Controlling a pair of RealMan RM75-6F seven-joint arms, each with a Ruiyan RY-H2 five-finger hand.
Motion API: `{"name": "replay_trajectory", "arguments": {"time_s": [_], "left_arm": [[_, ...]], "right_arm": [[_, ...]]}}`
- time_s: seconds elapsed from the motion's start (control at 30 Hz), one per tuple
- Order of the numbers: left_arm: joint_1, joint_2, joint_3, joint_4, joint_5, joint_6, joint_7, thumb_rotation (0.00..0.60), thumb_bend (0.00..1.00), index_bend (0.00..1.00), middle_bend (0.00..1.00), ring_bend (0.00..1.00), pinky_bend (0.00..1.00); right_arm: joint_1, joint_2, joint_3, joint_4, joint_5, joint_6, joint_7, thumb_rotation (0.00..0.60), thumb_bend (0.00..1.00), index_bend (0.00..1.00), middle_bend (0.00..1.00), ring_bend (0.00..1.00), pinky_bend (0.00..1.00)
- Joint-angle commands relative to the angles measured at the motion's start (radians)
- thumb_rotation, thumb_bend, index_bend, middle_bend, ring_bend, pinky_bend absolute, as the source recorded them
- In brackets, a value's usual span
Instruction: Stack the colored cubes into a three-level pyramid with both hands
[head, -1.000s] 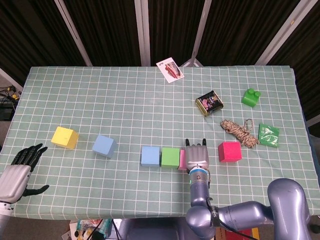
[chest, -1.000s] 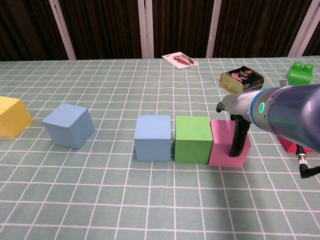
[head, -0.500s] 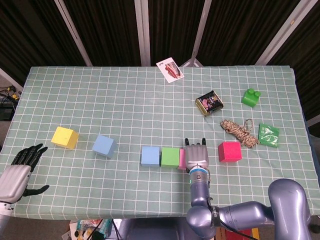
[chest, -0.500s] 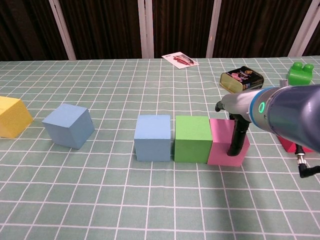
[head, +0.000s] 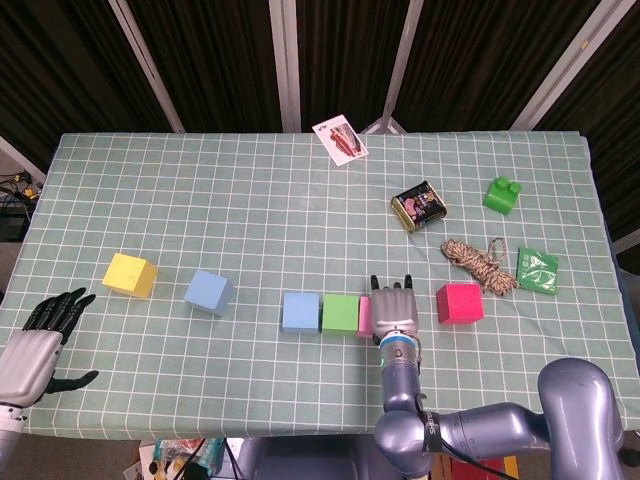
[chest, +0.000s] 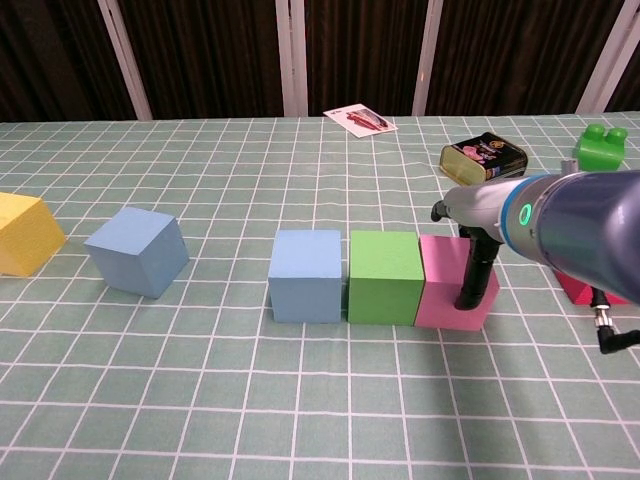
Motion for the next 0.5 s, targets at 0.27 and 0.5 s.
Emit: {"name": "replay_trajectory", "arguments": {"time_s": [0.27,0.5], "left_arm": [[0.0,0.0,0.0,-0.002,0.0,0.0,0.003,0.6,0.09,0.0,0.0,0.0,0.0],[0.001,0.001,0.0,-0.001,-0.001,0.0,0.002,0.6,0.09,0.0,0.0,0.0,0.0]], "right_arm": [[-0.002,0.006,0.001,-0.015,0.003,-0.006,-0.003,0.6,0.25,0.0,0.42,0.09,0.01],[-0.002,0.006,-0.002,-0.018,-0.014,-0.008,0.007,0.6,0.24,0.0,0.35,0.02,0.01]]}}
